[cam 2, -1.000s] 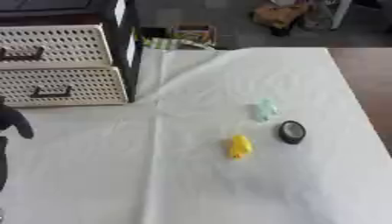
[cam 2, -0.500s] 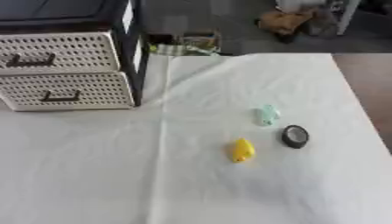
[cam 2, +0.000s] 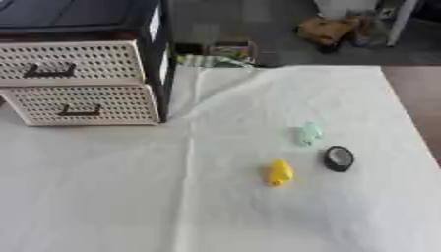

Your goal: Pick up objects from table and place into drawer.

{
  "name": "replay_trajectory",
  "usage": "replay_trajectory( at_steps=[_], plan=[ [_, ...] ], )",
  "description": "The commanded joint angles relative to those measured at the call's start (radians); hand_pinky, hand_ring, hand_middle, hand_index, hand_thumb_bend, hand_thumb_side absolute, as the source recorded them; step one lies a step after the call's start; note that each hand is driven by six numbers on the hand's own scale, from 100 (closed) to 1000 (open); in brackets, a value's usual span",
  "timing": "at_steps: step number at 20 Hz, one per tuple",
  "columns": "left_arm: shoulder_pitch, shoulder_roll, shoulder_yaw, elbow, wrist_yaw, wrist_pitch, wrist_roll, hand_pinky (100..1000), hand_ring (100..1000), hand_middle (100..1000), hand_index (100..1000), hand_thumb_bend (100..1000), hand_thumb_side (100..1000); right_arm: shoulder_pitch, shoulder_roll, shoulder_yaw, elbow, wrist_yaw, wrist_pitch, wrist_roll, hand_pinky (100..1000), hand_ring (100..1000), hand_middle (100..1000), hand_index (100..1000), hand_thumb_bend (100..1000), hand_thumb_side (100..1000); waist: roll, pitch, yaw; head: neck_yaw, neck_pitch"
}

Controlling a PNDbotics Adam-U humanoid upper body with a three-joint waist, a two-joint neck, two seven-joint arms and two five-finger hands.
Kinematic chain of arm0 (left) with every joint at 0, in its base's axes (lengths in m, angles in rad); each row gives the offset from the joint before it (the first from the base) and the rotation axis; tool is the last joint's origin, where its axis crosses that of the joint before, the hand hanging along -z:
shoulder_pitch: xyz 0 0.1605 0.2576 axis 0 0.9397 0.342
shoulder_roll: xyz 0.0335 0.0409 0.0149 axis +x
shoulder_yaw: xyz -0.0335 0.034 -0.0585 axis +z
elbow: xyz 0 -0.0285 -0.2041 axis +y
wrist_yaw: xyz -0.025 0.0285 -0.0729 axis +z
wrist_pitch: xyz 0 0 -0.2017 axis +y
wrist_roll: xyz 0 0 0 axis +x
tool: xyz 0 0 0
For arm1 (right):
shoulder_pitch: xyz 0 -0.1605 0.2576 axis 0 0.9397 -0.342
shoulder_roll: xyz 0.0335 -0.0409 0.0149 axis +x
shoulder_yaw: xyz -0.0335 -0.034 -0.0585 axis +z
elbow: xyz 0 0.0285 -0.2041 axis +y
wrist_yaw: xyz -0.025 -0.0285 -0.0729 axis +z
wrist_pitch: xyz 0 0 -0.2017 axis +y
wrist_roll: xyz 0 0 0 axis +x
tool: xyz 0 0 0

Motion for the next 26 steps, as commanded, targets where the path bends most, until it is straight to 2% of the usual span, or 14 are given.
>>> replay_trajectory(
  at_steps=[1, 6, 10, 11, 14, 17, 19, 22, 26],
  plan=[
    [0.000, 0.117, 0.038, -0.014, -0.084, 0.060, 0.018, 293, 494, 632, 847, 100, 244, 0.001, -0.032, -0.011, -0.017, 0.011, 0.001, -0.009, 734, 682, 433, 819, 327, 992, 0.001, -0.019, 0.002, 0.004, -0.009],
    [-0.003, 0.222, 0.043, -0.014, -0.213, 0.203, 0.010, 293, 497, 635, 859, 100, 272, 0.002, -0.035, -0.008, -0.017, 0.015, 0.000, -0.007, 735, 682, 431, 819, 332, 997, 0.003, -0.017, -0.006, 0.001, -0.012],
    [-0.025, 0.268, 0.037, -0.014, -0.230, 0.261, -0.031, 293, 495, 629, 863, 100, 293, 0.003, -0.037, -0.007, -0.017, 0.017, -0.001, -0.007, 735, 682, 430, 819, 334, 998, 0.003, -0.016, -0.010, 0.001, -0.012],
    [-0.034, 0.291, 0.035, -0.014, -0.233, 0.276, -0.050, 288, 482, 622, 877, 100, 360, 0.003, -0.039, -0.006, -0.017, 0.018, -0.002, -0.006, 735, 682, 428, 819, 339, 1000, 0.004, -0.014, -0.012, 0.001, -0.014],
    [-0.078, 0.346, 0.029, -0.014, -0.234, 0.334, -0.133, 295, 484, 618, 887, 105, 408, 0.003, -0.041, -0.003, -0.017, 0.019, -0.003, -0.003, 735, 682, 427, 819, 341, 1000, 0.004, -0.012, -0.016, 0.001, -0.015],
    [-0.113, 0.362, 0.025, -0.014, -0.226, 0.366, -0.219, 295, 485, 619, 888, 105, 408, 0.004, -0.043, -0.002, -0.017, 0.021, -0.004, -0.002, 735, 682, 426, 819, 342, 1000, 0.006, -0.011, -0.015, 0.001, -0.016],
    [-0.123, 0.364, 0.029, -0.014, -0.214, 0.373, -0.248, 311, 498, 623, 913, 105, 408, 0.005, -0.043, -0.002, -0.017, 0.022, -0.004, -0.002, 736, 682, 424, 820, 346, 1000, 0.006, -0.011, -0.014, 0.000, -0.016],
    [-0.145, 0.404, 0.027, -0.014, -0.224, 0.400, -0.284, 307, 497, 613, 921, 105, 408, 0.005, -0.048, -0.001, -0.017, 0.025, -0.005, -0.001, 736, 683, 423, 820, 349, 1000, 0.010, -0.006, -0.013, -0.003, -0.025],
    [-0.177, 0.443, 0.026, -0.014, -0.216, 0.450, -0.335, 253, 454, 556, 931, 105, 408, 0.005, -0.049, 0.001, -0.017, 0.026, -0.005, 0.001, 736, 683, 421, 820, 351, 1000, 0.009, -0.004, -0.016, -0.003, -0.027]
  ],
)
